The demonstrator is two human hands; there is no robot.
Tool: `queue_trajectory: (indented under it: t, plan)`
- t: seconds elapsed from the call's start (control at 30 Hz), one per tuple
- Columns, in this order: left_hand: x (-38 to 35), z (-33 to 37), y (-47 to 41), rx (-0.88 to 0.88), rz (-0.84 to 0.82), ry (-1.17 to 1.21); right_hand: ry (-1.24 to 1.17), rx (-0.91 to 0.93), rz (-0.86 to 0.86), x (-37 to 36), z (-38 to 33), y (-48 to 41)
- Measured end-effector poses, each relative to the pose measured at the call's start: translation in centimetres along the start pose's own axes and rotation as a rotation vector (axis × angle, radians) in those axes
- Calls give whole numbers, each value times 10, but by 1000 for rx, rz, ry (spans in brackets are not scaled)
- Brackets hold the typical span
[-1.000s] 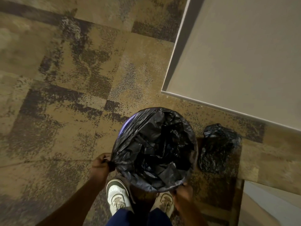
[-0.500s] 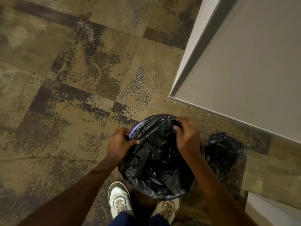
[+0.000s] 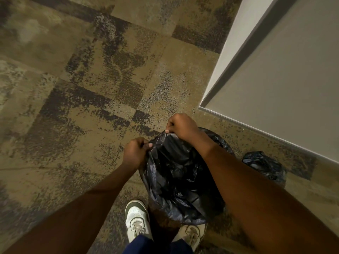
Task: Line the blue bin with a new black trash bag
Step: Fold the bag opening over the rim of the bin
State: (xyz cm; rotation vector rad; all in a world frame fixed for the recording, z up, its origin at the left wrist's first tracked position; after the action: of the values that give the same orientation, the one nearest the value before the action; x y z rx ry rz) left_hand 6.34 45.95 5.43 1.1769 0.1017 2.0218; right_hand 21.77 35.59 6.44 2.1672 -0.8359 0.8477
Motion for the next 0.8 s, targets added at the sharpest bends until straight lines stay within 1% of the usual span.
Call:
queue_trajectory:
  t: [0.07,0.1,0.17,0.23,0.27,0.33,0.37,0.4,0.43,0.47,0.5,0.53,0.57,0.6,0.63,0.67,0.7,0.8]
  plan:
    - [-7,-8,-3,81,-37,67,141,8,112,5,-5,-3]
    - [-12,-12,-5,94,-49,65,222,27,147,5,-8,-3]
    - [-20,-16,-6,105,-66,15,367,72,164,3,-16,-3]
    - [-22,-17,-7,124,-43,-4,429,104,236,7,-23,-4]
    - [-20,-15,-7,142,-24,7,393,101,333,15,-24,-3]
    - [-10,-6,-4,130,43,21,214,44,646,48,-23,15]
    - [-4,-1,-2,87,78,0,89,14,803,64,-20,35]
    - [2,7,3,18,112,-37,-43,-9,925,72,-13,59]
    - [7,17,10,-76,148,-87,-179,-51,998,74,-2,83]
    - [9,28,19,-169,166,-153,-306,-158,1019,64,16,108]
    - [8,38,31,-268,173,-223,-388,-333,971,45,39,130]
    - [5,46,42,-367,175,-286,-400,-516,847,15,59,149]
    - [0,50,53,-454,173,-348,-382,-648,671,-20,74,163]
    - [-7,50,62,-523,157,-420,-384,-738,489,-59,88,175]
    - [-18,45,68,-571,124,-500,-429,-817,359,-91,98,183]
    - [-28,37,73,-600,80,-573,-491,-885,273,-112,102,185]
    - [-36,27,76,-611,48,-607,-505,-918,236,-126,107,181]
    - [-45,2,77,-604,41,-534,-408,-838,180,-156,120,141]
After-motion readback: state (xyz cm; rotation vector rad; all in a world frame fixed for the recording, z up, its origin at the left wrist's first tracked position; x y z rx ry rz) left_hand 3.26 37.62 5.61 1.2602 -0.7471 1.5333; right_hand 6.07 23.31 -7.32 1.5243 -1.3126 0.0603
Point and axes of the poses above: each hand's wrist, its own y-axis away from the middle knuckle, its own x-axis out of the back of the hand, z = x × y, the point moved 9 cm from there along -y, towards the middle knuckle, and after that the axes turned 13 degrees about z, right-handed, at the moved point
